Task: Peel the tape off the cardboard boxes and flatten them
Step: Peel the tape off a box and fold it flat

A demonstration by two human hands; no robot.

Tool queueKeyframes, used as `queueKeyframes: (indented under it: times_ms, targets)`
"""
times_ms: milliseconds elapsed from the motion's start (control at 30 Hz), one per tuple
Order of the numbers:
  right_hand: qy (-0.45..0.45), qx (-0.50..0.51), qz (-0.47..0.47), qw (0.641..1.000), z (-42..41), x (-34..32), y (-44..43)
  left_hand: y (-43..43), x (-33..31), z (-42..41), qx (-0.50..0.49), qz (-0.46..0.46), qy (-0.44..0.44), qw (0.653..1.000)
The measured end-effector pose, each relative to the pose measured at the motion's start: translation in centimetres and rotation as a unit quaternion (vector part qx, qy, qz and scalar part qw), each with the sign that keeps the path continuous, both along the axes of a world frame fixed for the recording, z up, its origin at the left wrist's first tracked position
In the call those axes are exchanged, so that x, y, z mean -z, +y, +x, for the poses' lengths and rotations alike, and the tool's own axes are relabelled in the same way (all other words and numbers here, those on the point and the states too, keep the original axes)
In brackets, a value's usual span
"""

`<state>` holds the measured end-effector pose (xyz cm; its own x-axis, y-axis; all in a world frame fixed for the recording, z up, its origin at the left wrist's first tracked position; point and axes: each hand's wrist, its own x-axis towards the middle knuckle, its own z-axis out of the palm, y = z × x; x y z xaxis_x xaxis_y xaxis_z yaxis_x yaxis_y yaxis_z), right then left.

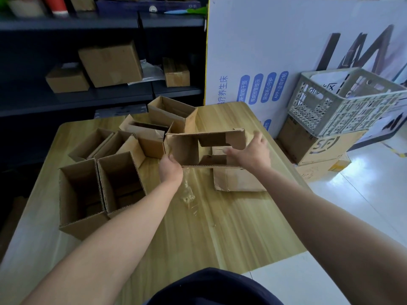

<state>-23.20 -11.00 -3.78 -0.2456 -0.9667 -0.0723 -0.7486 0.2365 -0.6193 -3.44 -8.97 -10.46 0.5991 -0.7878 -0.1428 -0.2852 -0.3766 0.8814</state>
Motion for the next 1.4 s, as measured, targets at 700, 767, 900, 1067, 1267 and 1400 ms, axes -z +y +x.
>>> queueKeyframes:
  times_ms: [700, 767, 900, 1067, 1267, 1400]
  targets:
    - [0.029, -0.282, 0.159, 0.946, -0.4, -0.3, 0.9, -0.5, -1.8, -1.0, 0.158, 0.082, 0.414, 0.893]
    - [0.015, -0.309, 0.201, 0.929, -0.4, 0.1, 1.1, -0.6, -2.0, -1.7, 0.146, 0.113, 0.387, 0.903]
    - [-0.046, -0.309, 0.270, 0.911, -1.1, 1.4, 1.3, -0.9, -0.3, -1.2, 0.039, 0.094, 0.357, 0.929]
    - [-0.050, -0.126, 0.157, 0.978, -3.3, 2.7, -0.1, -0.5, 0.4, -0.1, 0.067, 0.092, 0.392, 0.913]
    - [-0.119, -0.063, 0.206, 0.969, -4.5, 3.5, -1.4, 0.3, 1.0, -0.3, 0.105, 0.122, 0.424, 0.891]
    - [-0.139, -0.034, 0.237, 0.961, -5.4, 4.5, -1.8, 0.2, 1.3, -0.4, 0.112, 0.146, 0.367, 0.912]
